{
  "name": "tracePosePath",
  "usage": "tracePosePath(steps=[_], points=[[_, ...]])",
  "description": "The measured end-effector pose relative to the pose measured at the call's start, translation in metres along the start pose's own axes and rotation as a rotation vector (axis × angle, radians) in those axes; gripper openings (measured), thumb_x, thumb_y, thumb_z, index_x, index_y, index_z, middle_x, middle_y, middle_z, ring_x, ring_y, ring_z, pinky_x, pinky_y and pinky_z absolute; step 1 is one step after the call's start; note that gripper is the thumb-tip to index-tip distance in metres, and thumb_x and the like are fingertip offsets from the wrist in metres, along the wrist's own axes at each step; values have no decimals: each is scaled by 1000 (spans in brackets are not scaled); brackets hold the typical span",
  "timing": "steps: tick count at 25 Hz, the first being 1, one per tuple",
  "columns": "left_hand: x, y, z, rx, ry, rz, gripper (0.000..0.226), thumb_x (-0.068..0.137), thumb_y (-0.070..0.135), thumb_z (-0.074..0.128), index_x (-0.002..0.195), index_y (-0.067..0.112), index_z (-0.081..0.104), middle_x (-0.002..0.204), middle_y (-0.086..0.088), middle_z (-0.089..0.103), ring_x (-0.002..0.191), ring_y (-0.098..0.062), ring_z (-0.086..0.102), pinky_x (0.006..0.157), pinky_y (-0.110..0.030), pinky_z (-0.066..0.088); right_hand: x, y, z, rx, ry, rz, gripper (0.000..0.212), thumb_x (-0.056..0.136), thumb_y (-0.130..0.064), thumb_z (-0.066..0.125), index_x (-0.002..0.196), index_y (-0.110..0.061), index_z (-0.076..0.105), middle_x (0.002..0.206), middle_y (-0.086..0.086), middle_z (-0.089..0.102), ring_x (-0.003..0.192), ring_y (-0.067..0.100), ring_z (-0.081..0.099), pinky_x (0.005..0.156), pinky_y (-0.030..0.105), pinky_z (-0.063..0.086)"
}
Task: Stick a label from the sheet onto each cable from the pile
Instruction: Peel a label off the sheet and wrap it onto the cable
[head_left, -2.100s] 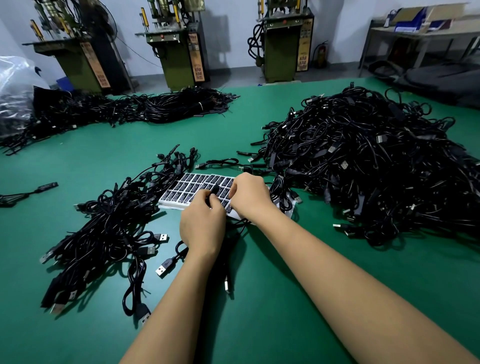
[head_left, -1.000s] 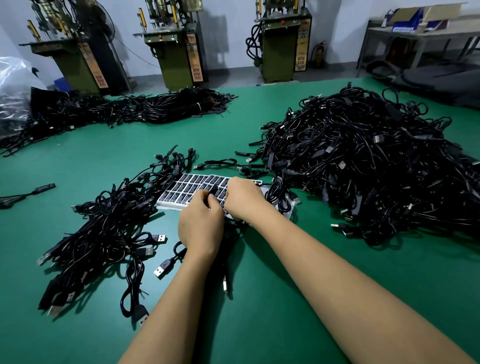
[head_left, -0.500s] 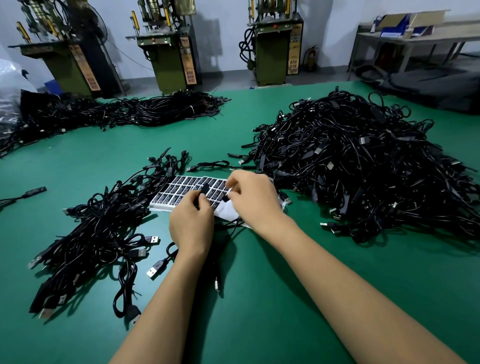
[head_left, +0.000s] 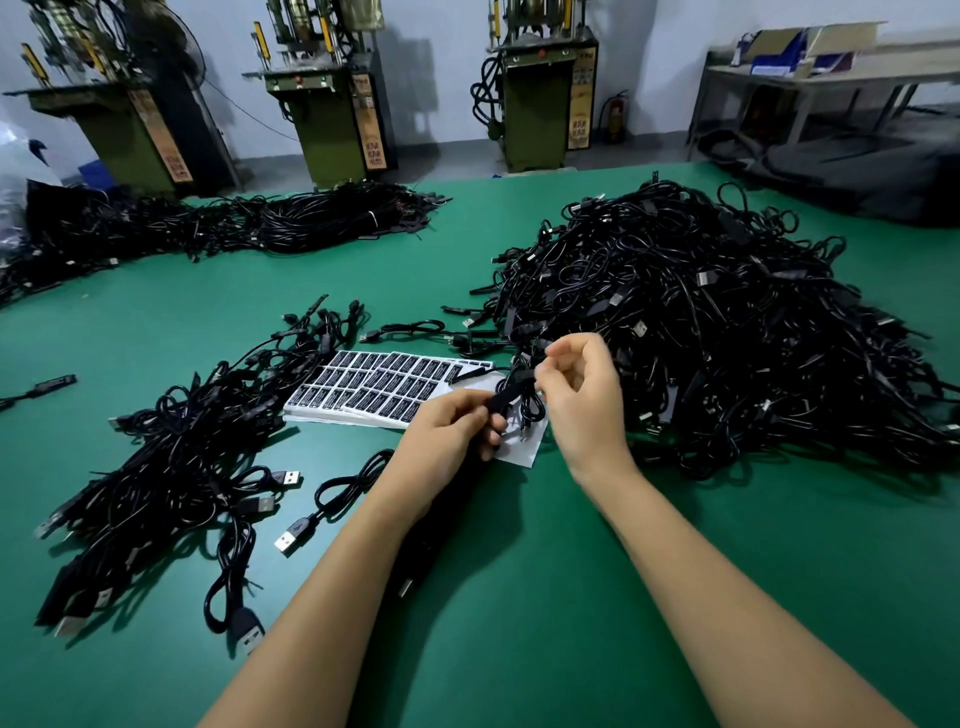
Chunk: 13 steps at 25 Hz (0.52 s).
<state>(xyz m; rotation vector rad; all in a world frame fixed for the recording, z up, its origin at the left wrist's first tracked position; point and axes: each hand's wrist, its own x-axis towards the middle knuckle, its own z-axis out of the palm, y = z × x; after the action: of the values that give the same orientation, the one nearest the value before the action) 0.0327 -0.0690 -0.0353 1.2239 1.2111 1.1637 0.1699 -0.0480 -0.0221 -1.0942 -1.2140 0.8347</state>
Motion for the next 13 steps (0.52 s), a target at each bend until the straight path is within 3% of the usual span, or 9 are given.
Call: tracePosePath(steps=[4, 13], points=[[2, -2, -4, -40, 14, 22, 21, 99, 0, 44, 93, 4, 63, 69, -3, 66, 48, -9, 51, 50, -16, 43, -10, 9, 11, -18, -54, -54, 28, 85, 1, 59, 81, -25, 52, 74, -8, 55, 68, 1, 51, 69, 20, 45], [11, -6, -15, -182, -99, -56, 22, 98, -4, 40, 103, -7, 61, 68, -2, 62, 48, -5, 44, 43, -10, 33, -5, 18, 13, -149, -161, -68, 14, 88, -4, 59, 88, -16, 52, 75, -9, 54, 69, -5, 50, 65, 10, 40]])
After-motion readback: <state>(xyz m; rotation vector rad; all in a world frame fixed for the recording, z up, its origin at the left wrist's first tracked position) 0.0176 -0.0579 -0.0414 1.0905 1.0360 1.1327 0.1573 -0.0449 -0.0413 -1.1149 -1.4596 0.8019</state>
